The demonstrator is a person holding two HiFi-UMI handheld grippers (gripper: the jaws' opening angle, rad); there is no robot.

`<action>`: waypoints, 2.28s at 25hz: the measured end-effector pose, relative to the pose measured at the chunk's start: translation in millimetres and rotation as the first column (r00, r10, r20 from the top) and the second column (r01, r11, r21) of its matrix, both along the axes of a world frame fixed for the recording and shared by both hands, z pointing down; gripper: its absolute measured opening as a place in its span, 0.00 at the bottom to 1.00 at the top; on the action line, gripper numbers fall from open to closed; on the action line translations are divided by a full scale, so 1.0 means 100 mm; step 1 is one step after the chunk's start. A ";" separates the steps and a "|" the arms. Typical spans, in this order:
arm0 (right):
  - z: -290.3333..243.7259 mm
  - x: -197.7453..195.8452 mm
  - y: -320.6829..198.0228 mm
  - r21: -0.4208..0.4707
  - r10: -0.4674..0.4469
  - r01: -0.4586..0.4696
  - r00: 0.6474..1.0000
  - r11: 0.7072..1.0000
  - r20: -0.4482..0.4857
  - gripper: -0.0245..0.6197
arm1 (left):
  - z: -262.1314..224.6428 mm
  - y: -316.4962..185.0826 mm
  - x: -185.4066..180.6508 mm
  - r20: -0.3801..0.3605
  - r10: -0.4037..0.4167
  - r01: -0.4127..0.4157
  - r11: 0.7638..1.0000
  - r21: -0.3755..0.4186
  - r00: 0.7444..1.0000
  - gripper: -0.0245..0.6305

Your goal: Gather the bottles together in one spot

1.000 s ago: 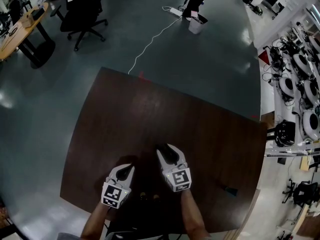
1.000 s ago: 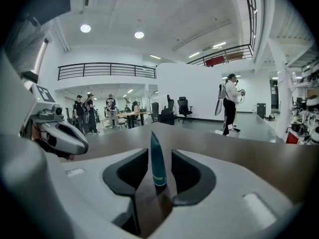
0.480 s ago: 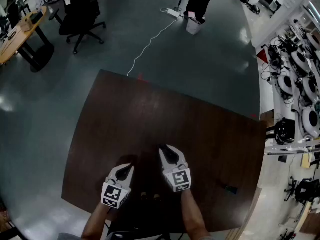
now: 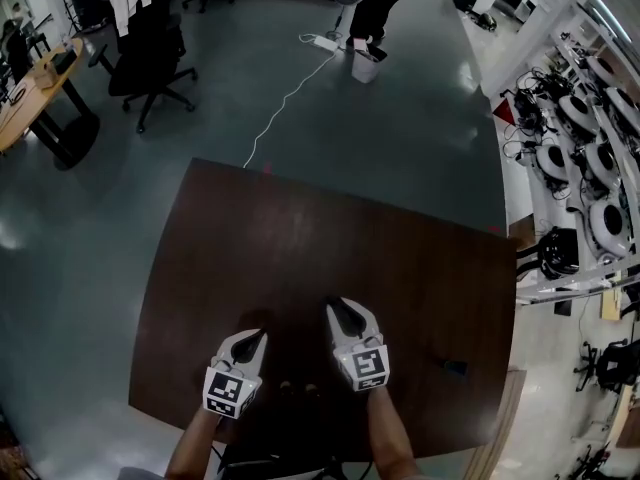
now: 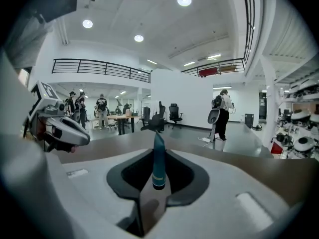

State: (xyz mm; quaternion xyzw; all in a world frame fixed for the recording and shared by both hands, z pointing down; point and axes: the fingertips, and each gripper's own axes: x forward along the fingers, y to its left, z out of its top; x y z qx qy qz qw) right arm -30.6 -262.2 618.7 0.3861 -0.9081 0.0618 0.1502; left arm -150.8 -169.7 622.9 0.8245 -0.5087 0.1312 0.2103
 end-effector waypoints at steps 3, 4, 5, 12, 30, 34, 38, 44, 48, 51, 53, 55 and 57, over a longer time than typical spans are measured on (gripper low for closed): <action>-0.11 0.18 0.09 0.011 0.044 -0.044 0.999 0.999 -0.006 0.15 | -0.13 0.02 0.01 0.006 0.010 -0.010 1.000 0.024 1.000 0.04; -0.15 0.23 0.12 0.016 0.058 -0.058 0.998 0.998 -0.008 0.15 | -0.15 0.05 0.03 0.003 0.017 -0.017 0.999 0.028 1.000 0.04; -0.19 0.27 0.17 0.021 0.069 -0.068 0.998 0.997 -0.007 0.15 | -0.18 0.07 0.04 -0.001 0.025 -0.025 0.999 0.031 1.000 0.04; -0.43 0.55 0.50 0.056 0.153 -0.152 0.988 0.987 -0.002 0.15 | -0.37 0.26 0.20 -0.002 0.076 -0.076 0.995 0.064 0.997 0.04; -0.44 0.82 1.39 0.053 0.246 -0.247 0.969 0.968 0.014 0.15 | -0.44 0.72 0.32 0.006 0.136 -0.136 0.987 0.090 0.991 0.04; -0.30 0.84 1.57 0.034 0.256 -0.256 0.967 0.966 0.002 0.15 | -0.36 0.84 0.33 0.003 0.147 -0.147 0.986 0.081 0.989 0.04; -0.19 0.81 1.71 0.013 0.254 -0.254 0.967 0.967 0.009 0.15 | -0.29 0.92 0.37 0.007 0.161 -0.161 0.984 0.080 0.987 0.04; -0.02 0.82 1.88 -0.008 0.256 -0.256 0.967 0.967 0.001 0.15 | -0.18 1.00 0.38 0.008 0.167 -0.167 0.983 0.070 0.986 0.04; 0.12 0.84 1.95 -0.018 0.261 -0.261 0.965 0.965 -0.012 0.15 | -0.10 1.03 0.38 0.011 0.174 -0.175 0.982 0.072 0.985 0.04; 0.21 0.82 2.00 -0.027 0.262 -0.262 0.965 0.965 -0.013 0.15 | -0.04 1.04 0.35 0.013 0.168 -0.168 0.983 0.069 0.986 0.04; 0.25 0.80 2.04 -0.036 0.260 -0.261 0.965 0.965 -0.017 0.15 | -0.02 1.06 0.34 0.012 0.165 -0.166 0.984 0.062 0.986 0.04; 0.29 0.78 2.08 -0.043 0.258 -0.258 0.966 0.965 -0.019 0.15 | 0.01 1.08 0.33 0.014 0.170 -0.171 0.983 0.060 0.985 0.04; 0.34 0.76 2.12 -0.049 0.256 -0.257 0.966 0.965 -0.019 0.15 | 0.05 1.10 0.32 0.017 0.174 -0.175 0.983 0.059 0.985 0.04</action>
